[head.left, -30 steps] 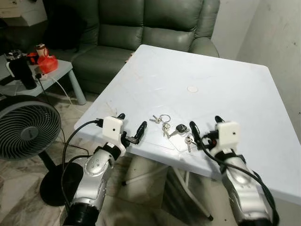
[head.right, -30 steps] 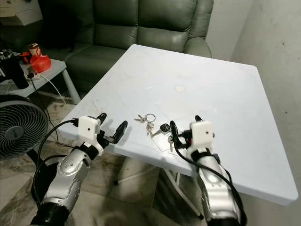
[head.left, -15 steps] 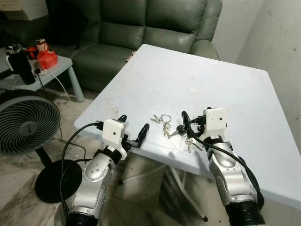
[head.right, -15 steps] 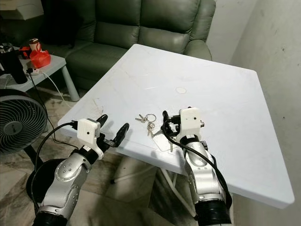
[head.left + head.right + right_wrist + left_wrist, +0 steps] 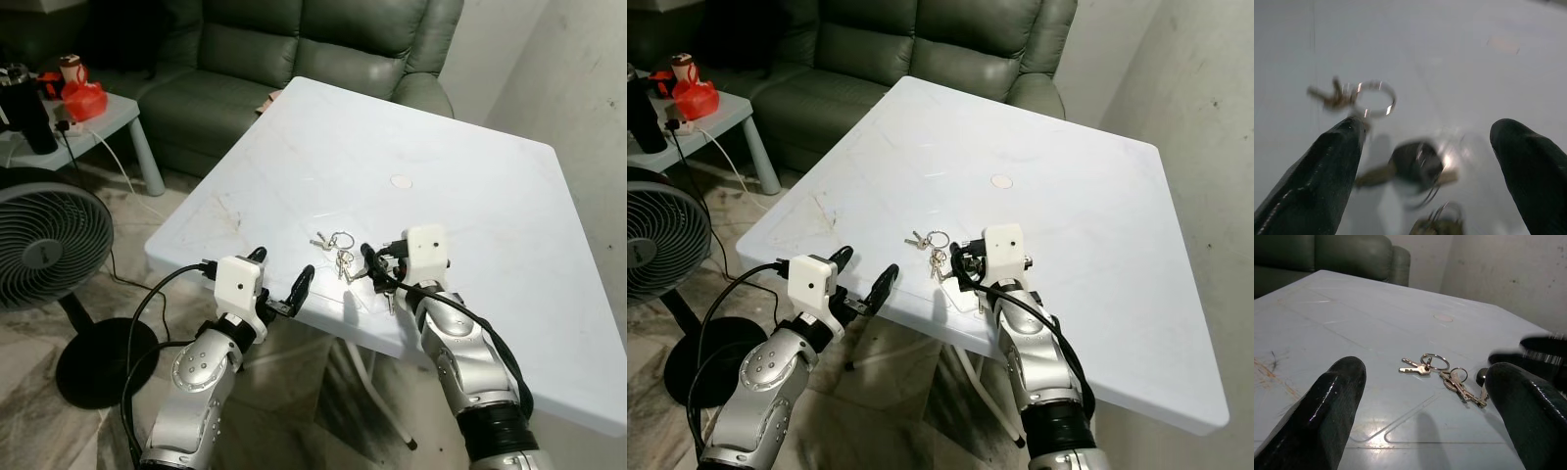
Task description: Hang keys on a hook
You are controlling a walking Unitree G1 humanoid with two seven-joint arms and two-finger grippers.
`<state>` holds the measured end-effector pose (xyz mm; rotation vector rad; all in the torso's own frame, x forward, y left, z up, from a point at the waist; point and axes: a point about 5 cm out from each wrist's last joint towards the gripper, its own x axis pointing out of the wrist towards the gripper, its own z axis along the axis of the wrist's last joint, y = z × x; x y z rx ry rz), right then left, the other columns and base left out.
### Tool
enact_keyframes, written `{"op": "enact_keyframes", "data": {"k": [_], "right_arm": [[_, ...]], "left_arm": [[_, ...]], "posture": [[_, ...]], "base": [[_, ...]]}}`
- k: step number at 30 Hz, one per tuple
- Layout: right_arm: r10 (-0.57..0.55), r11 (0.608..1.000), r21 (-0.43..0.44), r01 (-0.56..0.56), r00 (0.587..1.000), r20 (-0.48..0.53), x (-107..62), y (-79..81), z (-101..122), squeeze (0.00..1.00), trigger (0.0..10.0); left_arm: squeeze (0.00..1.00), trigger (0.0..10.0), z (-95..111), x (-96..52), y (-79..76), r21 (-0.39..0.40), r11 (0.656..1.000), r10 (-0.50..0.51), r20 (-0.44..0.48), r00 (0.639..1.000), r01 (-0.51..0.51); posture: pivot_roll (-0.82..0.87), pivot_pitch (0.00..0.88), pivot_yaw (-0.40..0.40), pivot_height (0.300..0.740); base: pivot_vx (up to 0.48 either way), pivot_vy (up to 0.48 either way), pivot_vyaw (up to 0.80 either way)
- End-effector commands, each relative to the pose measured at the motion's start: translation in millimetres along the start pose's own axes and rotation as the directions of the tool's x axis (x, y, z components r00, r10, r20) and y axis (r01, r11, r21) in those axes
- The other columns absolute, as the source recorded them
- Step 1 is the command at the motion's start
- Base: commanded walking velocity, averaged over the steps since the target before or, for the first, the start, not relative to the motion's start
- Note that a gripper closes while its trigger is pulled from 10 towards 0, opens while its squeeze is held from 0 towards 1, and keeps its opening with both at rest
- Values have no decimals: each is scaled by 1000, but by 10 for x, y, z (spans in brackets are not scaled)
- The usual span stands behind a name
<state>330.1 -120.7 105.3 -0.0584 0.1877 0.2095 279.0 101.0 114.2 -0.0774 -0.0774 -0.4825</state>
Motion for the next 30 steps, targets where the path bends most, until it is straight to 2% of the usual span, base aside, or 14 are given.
{"op": "enact_keyframes", "data": {"k": [1, 5, 6, 7, 8, 9, 10, 30], "right_arm": [[-12, 1000, 1, 12, 1000, -12, 27, -5, 12, 0, 10000], [-20, 1000, 19, 21, 999, -39, 63, 46, -43, 0, 9961], [-27, 999, 28, 28, 999, -40, 75, 51, -48, 0, 7020], [-25, 999, 38, 26, 999, -39, 81, 56, -47, 0, 5255], [-23, 999, 44, 25, 999, -39, 85, 60, -46, 0, 5255], [-32, 998, 45, 33, 999, -37, 93, 59, -41, 0, 471], [-42, 998, 42, 44, 999, -33, 99, 57, -35, 0, 0], [-88, 995, 44, 89, 996, -18, 124, 17, -56, 0, 0]], "left_arm": [[0, 10000, 25, -1, -51, 5, 1000, -6, 2, 1000, 6], [0, 10000, 23, -31, -50, 1, 1000, 9, -3, 1000, -9], [0, 10000, 24, -31, -51, 4, 1000, 11, -4, 1000, -11], [0, 10000, 25, -30, -51, 4, 1000, 11, -4, 1000, -11], [0, 10000, 26, -30, -52, 3, 1000, 12, -4, 1000, -12], [0, 10000, 30, -30, -48, 5, 1000, 14, -4, 1000, -14], [0, 10000, 33, -29, -43, 8, 1000, 17, -3, 1000, -17], [0, 10000, 45, -24, -40, 20, 999, 35, -2, 999, -35]], "posture": [[19, 105, -144, 740], [21, 109, -143, 740], [27, 113, -146, 740], [27, 113, -146, 740], [27, 113, -146, 740], [30, 116, -146, 740], [30, 116, -146, 740], [35, 119, -152, 740]], "base": [[0, 0, 0], [0, 0, 0], [0, 0, 0], [0, 0, 0], [0, 0, 0], [0, 0, 0], [0, 0, 0], [0, 0, 0]]}}
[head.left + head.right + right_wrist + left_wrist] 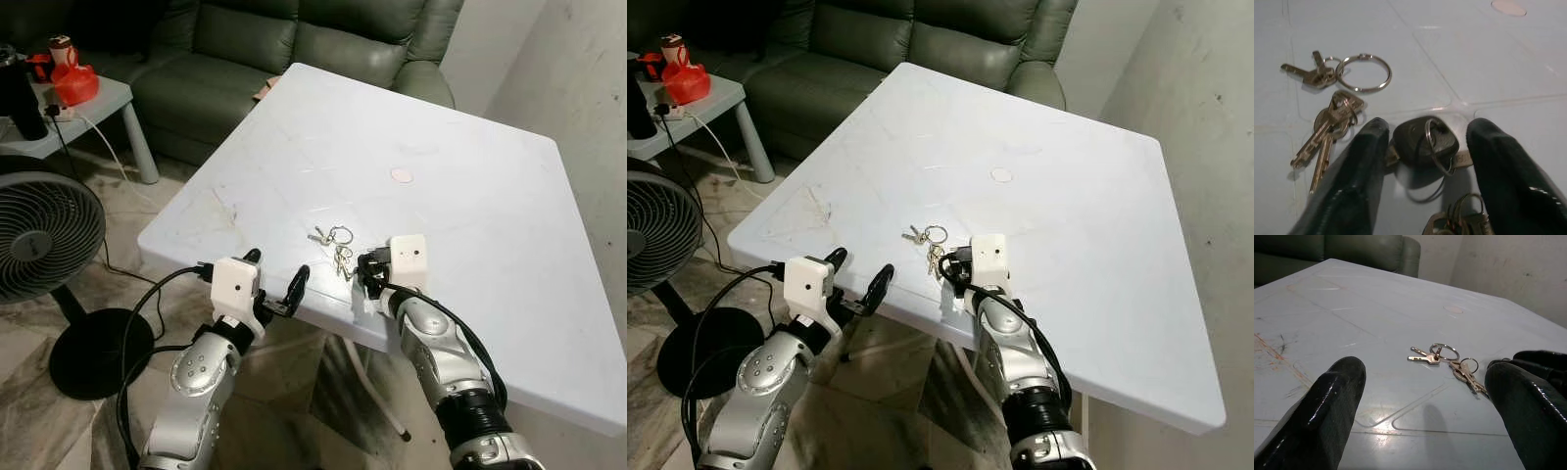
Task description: Hang keys on a hook
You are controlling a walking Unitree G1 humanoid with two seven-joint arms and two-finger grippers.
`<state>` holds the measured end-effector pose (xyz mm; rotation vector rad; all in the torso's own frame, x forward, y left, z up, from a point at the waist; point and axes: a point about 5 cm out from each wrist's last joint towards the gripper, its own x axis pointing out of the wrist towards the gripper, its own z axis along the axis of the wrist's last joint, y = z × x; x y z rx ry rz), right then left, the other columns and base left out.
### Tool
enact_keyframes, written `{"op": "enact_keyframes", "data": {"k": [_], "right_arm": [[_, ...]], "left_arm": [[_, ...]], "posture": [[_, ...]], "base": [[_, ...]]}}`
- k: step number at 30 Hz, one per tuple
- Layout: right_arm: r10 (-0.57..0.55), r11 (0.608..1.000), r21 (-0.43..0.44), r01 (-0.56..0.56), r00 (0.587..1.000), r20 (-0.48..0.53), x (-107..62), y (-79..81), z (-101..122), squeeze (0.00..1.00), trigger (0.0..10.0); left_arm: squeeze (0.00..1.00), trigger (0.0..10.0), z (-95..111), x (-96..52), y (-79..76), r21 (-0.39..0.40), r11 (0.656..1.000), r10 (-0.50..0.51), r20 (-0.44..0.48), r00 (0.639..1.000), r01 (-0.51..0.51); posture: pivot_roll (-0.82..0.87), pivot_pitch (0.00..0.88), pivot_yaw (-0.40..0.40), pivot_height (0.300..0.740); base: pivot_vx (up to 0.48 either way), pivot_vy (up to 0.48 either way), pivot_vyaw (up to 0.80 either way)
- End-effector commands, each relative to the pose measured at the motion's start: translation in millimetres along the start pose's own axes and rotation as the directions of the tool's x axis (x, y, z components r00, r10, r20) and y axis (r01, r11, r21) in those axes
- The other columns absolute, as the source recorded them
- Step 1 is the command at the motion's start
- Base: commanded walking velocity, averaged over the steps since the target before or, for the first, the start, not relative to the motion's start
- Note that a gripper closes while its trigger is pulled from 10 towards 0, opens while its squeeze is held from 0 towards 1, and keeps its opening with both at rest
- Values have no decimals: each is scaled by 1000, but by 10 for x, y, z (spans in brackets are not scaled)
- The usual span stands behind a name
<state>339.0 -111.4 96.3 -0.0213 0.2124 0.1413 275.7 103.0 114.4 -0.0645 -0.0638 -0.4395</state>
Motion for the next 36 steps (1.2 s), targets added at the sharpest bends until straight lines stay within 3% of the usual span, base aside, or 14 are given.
{"op": "enact_keyframes", "data": {"k": [1, 11, 12, 13, 36], "right_arm": [[-25, 1000, 0, 25, 1000, 8, 6, -58, 12, 0, 0], [-4, 1000, 1, 4, 1000, 29, 0, -82, 18, 0, 0], [8, 1000, 6, -8, 999, 33, -3, -79, 23, 0, 2471], [16, 1000, 12, -16, 999, 33, -3, -78, 27, 0, 10000], [13, 999, -52, -11, 999, 32, -66, -240, -49, 0, 10000]], "left_arm": [[0, 10000, 42, 10, -40, 8, 1000, -7, 14, 1000, 7], [0, 10000, 38, 10, -42, 12, 1000, -2, 15, 1000, 2], [0, 10000, 37, 11, -44, 12, 1000, -1, 15, 1000, 1], [0, 10000, 37, 15, -47, 12, 1000, -2, 16, 1000, 1], [0, 10000, 34, 30, -50, 13, 1000, -4, 19, 1000, 4]], "posture": [[35, 119, -152, 740], [40, 114, -159, 740], [40, 114, -159, 740], [40, 111, -160, 740], [33, 110, -161, 740]], "base": [[0, 0, 0], [0, 0, 0], [0, 0, 0], [0, 0, 0], [0, 0, 0]]}}
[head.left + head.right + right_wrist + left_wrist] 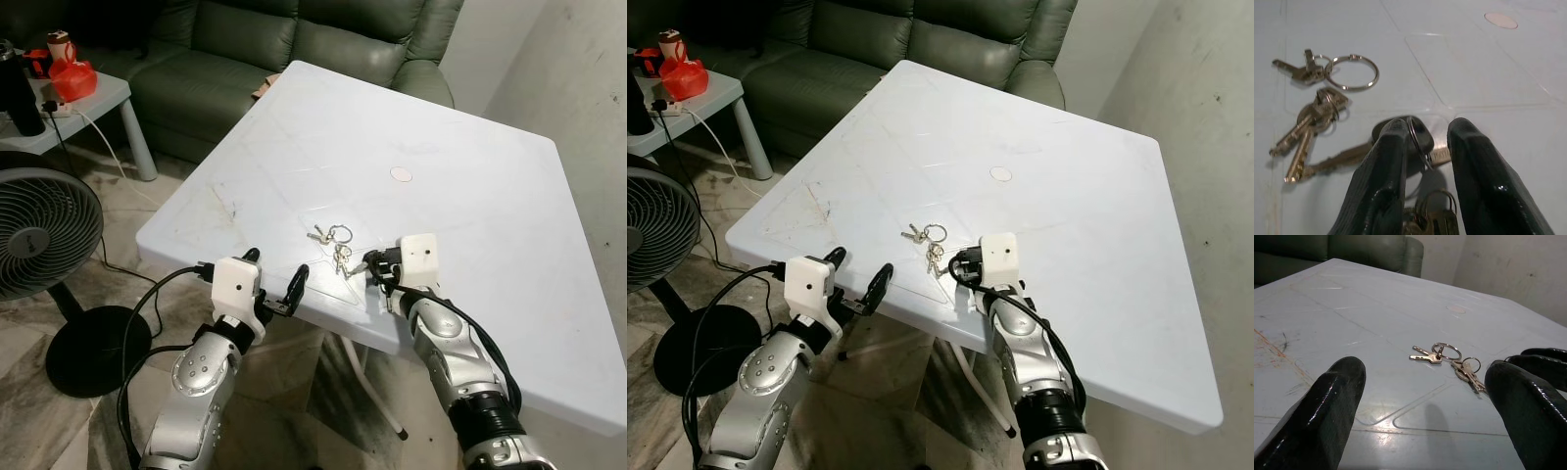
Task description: Hang keys on a hook
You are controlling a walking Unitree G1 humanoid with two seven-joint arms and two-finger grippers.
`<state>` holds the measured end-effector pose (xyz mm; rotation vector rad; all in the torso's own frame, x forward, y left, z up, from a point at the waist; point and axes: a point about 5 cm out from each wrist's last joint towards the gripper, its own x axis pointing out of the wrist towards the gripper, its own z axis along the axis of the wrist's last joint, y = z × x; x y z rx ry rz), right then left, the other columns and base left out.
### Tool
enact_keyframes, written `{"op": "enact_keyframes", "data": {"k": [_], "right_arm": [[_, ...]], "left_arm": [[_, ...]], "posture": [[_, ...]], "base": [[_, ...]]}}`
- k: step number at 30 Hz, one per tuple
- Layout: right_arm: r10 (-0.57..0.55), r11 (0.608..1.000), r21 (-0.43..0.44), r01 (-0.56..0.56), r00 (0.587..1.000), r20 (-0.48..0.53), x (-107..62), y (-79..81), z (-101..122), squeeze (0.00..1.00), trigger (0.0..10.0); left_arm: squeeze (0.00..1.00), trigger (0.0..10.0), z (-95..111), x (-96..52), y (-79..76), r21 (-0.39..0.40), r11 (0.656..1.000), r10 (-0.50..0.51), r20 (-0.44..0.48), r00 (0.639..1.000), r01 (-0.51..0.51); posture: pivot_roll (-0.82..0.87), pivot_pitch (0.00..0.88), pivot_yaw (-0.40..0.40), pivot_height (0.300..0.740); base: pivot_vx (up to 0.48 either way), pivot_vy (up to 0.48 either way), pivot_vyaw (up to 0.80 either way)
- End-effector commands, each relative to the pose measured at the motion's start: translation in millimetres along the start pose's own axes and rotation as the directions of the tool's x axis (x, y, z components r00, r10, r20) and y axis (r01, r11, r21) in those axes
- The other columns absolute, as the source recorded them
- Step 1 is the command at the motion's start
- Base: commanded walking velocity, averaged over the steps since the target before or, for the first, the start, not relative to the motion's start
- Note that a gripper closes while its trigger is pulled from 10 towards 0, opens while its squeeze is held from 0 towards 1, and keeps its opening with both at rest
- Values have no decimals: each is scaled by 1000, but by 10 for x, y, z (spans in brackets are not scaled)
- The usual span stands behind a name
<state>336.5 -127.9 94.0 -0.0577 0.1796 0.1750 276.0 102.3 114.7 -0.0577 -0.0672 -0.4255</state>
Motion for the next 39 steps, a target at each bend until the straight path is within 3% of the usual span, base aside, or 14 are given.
{"op": "enact_keyframes", "data": {"k": [1, 4, 5, 7, 8, 9, 31, 32, 33, 34, 35, 36, 39], "right_arm": [[-17, 1000, -10, 17, 1000, 2, -27, -79, -19, 0, 10000], [-18, 1000, -9, 18, 1000, 2, -29, -90, -17, 0, 10000], [-19, 1000, -8, 19, 1000, 2, -30, -97, -18, 0, 9216], [-21, 1000, -7, 21, 1000, 0, -31, -102, -16, 0, 5804], [-21, 1000, -6, 21, 1000, 0, -31, -104, -16, 0, 5804], [-26, 999, -20, 26, 1000, 11, -35, -116, -7, 0, 0], [35, 999, -37, -34, 998, 42, -80, -72, 1, 0, 0], [42, 998, -46, -40, 998, 43, -84, -62, 1, 0, 8588], [47, 998, -52, -45, 998, 44, -85, -56, 1, 0, 8588], [63, 998, -26, -63, 998, 24, -76, -45, -18, 0, 10000], [68, 998, -17, -68, 998, 18, -72, -42, -22, 0, 10000], [68, 998, -2, -68, 998, 15, -70, -42, -28, 1000, 10000], [42, 999, -21, -42, 999, 32, -68, -62, -10, 1000, 10000]], "left_arm": [[0, 10000, 31, 23, -45, 5, 1000, -18, 16, 1000, 18], [0, 10000, 36, 26, -35, 5, 1000, -16, 17, 1000, 16], [0, 10000, 38, 27, -32, 7, 1000, -15, 17, 1000, 15], [0, 10000, 41, 29, -34, 8, 1000, -16, 18, 1000, 16], [0, 10000, 42, 29, -35, 8, 1000, -16, 19, 1000, 16], [0, 10000, 46, 33, -38, 9, 1000, -16, 21, 1000, 16], [0, 10000, 47, 48, -12, 26, 1000, -2, 25, 1000, 1], [0, 10000, 46, 47, -9, 27, 1000, -1, 25, 1000, 0], [0, 10000, 46, 48, -7, 28, 1000, 0, 25, 1000, -1], [0, 10000, 45, 51, -3, 27, 1000, 1, 25, 1000, -2], [0, 10000, 45, 54, -2, 26, 1000, 1, 25, 1000, -2], [0, 10000, 45, 53, 0, 27, 1000, 2, 26, 1000, -3], [0, 10000, 46, 53, 4, 28, 1000, 6, 27, 1000, -6]], "posture": [[33, 110, -161, 740], [27, 105, -157, 740], [27, 105, -157, 740], [27, 109, -157, 740], [27, 109, -157, 740], [27, 110, -157, 740], [25, 112, -158, 740], [25, 112, -158, 740], [25, 113, -158, 740], [25, 112, -158, 740], [25, 112, -158, 740], [25, 112, -158, 740], [26, 111, -158, 740]], "base": [[0, 0, 0], [0, 0, 0], [0, 0, 0], [0, 0, 0], [0, 0, 0], [0, 0, 0], [0, 0, 0], [0, 0, 0], [0, 0, 0], [0, 0, 0], [0, 0, 0], [0, 0, 0], [0, 0, 0]]}}
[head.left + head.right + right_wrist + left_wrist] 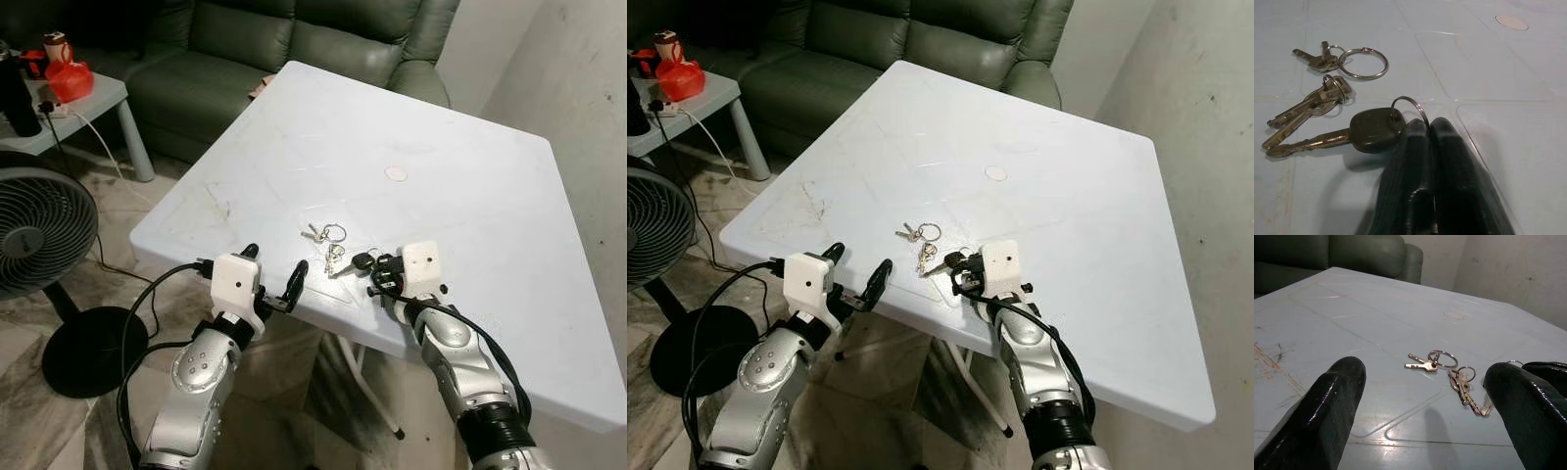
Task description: Hang keys on a hook
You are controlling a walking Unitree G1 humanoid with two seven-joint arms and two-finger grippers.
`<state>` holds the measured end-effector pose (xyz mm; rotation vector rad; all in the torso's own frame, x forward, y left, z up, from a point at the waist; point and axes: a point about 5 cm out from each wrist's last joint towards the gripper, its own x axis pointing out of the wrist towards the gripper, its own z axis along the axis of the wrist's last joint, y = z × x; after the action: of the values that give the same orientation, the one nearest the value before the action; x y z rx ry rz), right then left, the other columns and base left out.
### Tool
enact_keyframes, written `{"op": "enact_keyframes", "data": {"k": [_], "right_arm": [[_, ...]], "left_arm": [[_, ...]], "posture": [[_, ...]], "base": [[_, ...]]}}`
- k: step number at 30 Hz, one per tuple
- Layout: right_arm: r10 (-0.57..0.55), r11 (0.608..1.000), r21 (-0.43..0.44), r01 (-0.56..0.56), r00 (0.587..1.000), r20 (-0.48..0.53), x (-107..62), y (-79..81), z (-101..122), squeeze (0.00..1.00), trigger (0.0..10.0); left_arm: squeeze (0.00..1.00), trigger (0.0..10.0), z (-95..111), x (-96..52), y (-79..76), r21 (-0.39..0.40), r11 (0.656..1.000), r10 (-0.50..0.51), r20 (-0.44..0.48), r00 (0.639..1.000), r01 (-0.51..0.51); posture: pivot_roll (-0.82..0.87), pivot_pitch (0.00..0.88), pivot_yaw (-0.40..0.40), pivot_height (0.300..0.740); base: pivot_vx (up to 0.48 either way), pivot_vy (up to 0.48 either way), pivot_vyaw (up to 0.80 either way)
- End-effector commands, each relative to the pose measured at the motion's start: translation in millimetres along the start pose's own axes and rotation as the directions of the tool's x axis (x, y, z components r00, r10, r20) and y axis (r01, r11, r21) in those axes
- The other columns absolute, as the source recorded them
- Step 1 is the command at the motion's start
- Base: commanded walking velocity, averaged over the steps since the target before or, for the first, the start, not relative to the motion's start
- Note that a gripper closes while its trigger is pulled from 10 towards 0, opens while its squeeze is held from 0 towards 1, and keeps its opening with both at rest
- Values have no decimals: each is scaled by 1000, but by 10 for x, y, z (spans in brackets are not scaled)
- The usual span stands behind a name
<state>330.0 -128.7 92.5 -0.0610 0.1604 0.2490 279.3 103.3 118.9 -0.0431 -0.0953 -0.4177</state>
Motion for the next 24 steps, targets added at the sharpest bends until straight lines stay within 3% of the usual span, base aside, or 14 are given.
{"op": "enact_keyframes", "data": {"k": [1, 2, 3, 24], "right_arm": [[-19, 1000, -12, 19, 1000, 8, -9, -58, 18, 1000, 10000], [1, 1000, -8, -1, 1000, 9, -7, -44, 23, 996, 10000], [7, 1000, -13, -7, 1000, 9, -8, -38, 26, 0, 10000], [58, 997, -49, -57, 998, 15, -21, 32, 25, 0, 10000]], "left_arm": [[0, 10000, 6, 25, -16, 9, 1000, 0, 3, 1000, 0], [0, 10000, 4, 27, -14, 9, 1000, 1, 3, 1000, -1], [0, 10000, 3, 27, -12, 9, 1000, 3, 3, 1000, -3], [0, 10000, 18, 21, 27, 28, 999, 27, 14, 1000, -28]], "posture": [[26, 111, -158, 740], [27, 109, -159, 740], [27, 109, -159, 740], [38, 111, -168, 740]], "base": [[0, 0, 0], [0, 0, 0], [0, 0, 0], [0, 0, 0]]}}
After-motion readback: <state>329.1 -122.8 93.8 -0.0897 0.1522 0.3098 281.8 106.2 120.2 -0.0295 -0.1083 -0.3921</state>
